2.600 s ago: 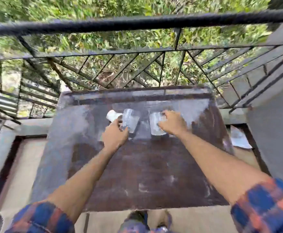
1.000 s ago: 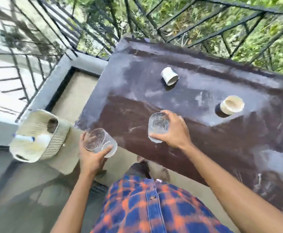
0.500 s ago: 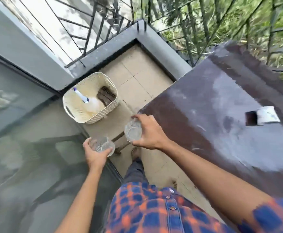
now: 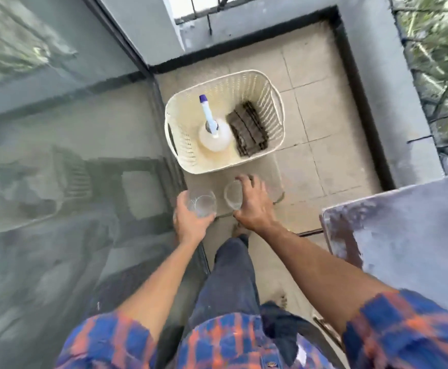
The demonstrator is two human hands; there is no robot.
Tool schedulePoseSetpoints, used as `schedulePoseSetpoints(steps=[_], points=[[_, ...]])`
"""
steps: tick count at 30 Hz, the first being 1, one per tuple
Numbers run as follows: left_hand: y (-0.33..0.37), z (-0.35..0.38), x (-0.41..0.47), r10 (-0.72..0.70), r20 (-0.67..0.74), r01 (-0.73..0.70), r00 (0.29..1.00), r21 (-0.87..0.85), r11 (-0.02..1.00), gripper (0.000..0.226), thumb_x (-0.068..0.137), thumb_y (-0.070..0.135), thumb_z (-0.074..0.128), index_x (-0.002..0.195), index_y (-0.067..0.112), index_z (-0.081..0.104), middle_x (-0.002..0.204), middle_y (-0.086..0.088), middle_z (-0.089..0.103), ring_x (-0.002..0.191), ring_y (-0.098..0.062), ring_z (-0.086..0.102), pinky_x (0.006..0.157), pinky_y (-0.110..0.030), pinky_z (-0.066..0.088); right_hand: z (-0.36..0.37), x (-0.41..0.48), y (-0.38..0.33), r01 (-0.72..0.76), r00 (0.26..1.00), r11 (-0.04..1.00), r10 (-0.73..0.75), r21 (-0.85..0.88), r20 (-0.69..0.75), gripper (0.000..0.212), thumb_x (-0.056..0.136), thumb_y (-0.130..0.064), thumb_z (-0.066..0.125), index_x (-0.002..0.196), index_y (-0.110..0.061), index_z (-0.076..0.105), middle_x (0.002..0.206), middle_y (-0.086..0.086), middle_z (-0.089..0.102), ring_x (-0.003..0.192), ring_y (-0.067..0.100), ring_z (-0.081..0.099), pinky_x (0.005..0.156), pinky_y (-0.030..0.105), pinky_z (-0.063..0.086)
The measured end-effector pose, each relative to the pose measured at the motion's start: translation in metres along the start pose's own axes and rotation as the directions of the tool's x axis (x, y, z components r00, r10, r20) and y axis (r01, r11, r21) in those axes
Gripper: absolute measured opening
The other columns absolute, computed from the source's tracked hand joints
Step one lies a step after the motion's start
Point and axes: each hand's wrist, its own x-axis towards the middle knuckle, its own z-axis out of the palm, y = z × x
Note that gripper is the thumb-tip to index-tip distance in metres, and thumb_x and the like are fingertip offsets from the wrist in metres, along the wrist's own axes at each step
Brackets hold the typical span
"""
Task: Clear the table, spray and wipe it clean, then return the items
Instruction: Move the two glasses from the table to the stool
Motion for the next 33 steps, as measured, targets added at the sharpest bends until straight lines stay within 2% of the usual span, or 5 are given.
schedulePoseSetpoints(steps=[9, 15, 18, 22, 33], points=[[-0.01, 0.017, 0.02, 0.032, -0.034, -0.032, 0.999, 0.016, 0.999, 0.099, 0.065, 0.008, 0.095, 0.149, 0.014, 0.042, 0.151, -0.007, 0.053, 0.136, -0.031, 0.052, 0.113, -0.044, 0.041, 0.026, 0.016, -0.001, 0.064, 0.997, 0.994, -0.059, -0.089, 0.054, 0.091, 0.068, -0.008, 0.078, 0.148, -0.021, 0.036, 0.144, 0.008, 0.04, 0.119, 0.031, 0.043, 0.101, 0.041, 0.045], [-0.004, 0.004, 0.012, 0.053, 0.071, -0.058, 0.996, 0.078, 0.995, 0.111, 0.07, 0.013, 0.092, 0.158, 0.022, 0.025, 0.161, -0.006, 0.036, 0.146, -0.027, 0.038, 0.119, -0.042, 0.033, 0.021, 0.005, -0.001, -0.092, 0.992, 0.982, 0.076, 0.163, 0.103, 0.099, 0.075, -0.001, 0.071, 0.151, -0.039, 0.022, 0.159, 0.01, 0.021, 0.131, 0.034, 0.048, 0.099, 0.041, 0.048], [0.008, -0.011, -0.005, 0.085, 0.023, -0.087, 0.996, 0.145, 0.986, 0.106, 0.07, 0.019, 0.091, 0.156, 0.022, 0.029, 0.157, -0.008, 0.038, 0.145, -0.028, 0.037, 0.118, -0.045, 0.032, 0.005, -0.014, 0.0, -0.227, 0.974, 0.921, 0.208, 0.316, 0.093, 0.088, 0.079, -0.018, 0.077, 0.15, -0.037, 0.03, 0.144, 0.004, 0.042, 0.115, 0.018, 0.056, 0.1, 0.04, 0.049], [0.031, -0.035, -0.037, 0.215, -0.034, -0.209, 0.976, 0.127, 0.97, 0.081, 0.08, 0.025, 0.083, 0.149, 0.022, 0.041, 0.147, -0.006, 0.046, 0.138, -0.026, 0.043, 0.115, -0.047, 0.037, -0.042, -0.05, 0.001, -0.251, 0.966, 0.87, 0.201, 0.424, 0.159, 0.033, 0.087, -0.027, 0.072, 0.119, -0.031, 0.065, 0.094, -0.01, 0.067, 0.092, 0.015, 0.068, 0.092, 0.041, 0.054], [0.138, 0.004, -0.165, 0.676, 0.245, -0.692, 0.695, -0.026, 0.721, 0.032, 0.091, -0.001, 0.069, 0.113, 0.023, 0.064, 0.106, -0.006, 0.064, 0.086, -0.033, 0.066, 0.074, -0.049, 0.06, -0.161, -0.257, 0.091, -0.169, 0.927, 0.791, 0.331, 0.588, -0.178, 0.021, 0.086, -0.039, 0.068, 0.107, -0.037, 0.07, 0.085, -0.019, 0.068, 0.079, -0.004, 0.06, 0.078, 0.024, 0.049]])
